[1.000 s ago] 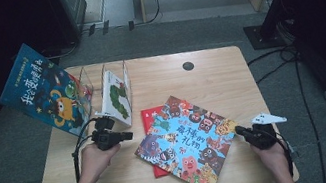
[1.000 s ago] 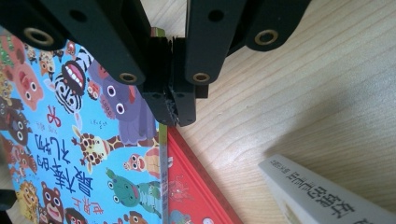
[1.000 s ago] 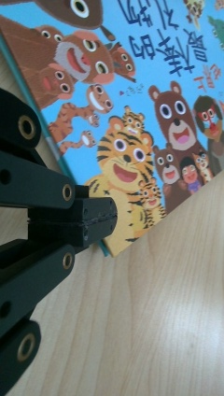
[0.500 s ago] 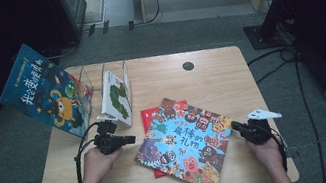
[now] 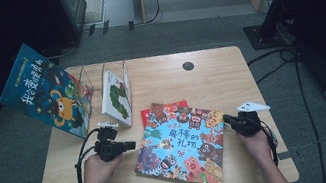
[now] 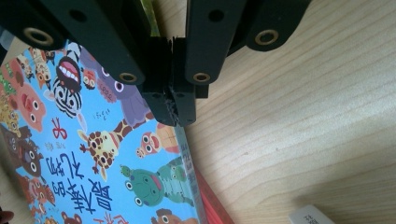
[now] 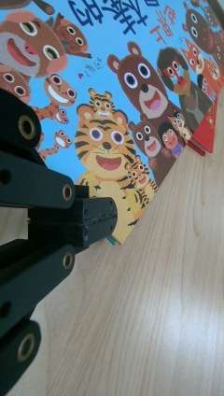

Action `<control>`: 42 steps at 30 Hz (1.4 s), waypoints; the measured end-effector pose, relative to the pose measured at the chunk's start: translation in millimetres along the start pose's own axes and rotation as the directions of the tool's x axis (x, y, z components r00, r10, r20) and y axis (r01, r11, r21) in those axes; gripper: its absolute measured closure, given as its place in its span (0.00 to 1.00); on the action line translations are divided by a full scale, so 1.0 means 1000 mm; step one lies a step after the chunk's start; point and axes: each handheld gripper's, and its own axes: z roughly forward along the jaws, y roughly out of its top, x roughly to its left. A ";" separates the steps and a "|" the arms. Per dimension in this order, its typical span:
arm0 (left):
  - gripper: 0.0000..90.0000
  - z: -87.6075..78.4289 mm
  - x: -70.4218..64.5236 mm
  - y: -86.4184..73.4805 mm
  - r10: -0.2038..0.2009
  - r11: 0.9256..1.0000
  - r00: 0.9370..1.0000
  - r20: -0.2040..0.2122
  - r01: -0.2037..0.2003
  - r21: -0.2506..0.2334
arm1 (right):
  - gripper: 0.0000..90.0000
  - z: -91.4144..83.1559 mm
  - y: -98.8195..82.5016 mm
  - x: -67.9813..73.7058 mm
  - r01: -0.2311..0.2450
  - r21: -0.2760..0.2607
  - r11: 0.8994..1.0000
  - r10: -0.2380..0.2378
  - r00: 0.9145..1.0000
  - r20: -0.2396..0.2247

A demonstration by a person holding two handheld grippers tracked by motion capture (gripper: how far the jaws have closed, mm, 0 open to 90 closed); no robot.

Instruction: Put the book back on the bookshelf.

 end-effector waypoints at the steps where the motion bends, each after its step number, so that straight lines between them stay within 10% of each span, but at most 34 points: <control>1: 1.00 0.000 0.000 -0.001 0.001 1.000 1.000 -0.003 -0.001 -0.003 | 1.00 0.002 0.001 0.000 -0.001 0.000 1.000 0.001 1.000 0.001; 25: 1.00 0.000 -0.005 -0.019 -0.008 1.000 0.999 -0.049 0.009 0.003 | 1.00 0.031 0.023 0.013 0.021 0.005 1.000 -0.021 1.000 0.006; 42: 1.00 0.004 -0.003 -0.018 -0.012 1.000 0.999 -0.036 0.013 0.015 | 1.00 0.003 0.009 0.022 0.053 0.009 0.999 -0.053 0.998 -0.029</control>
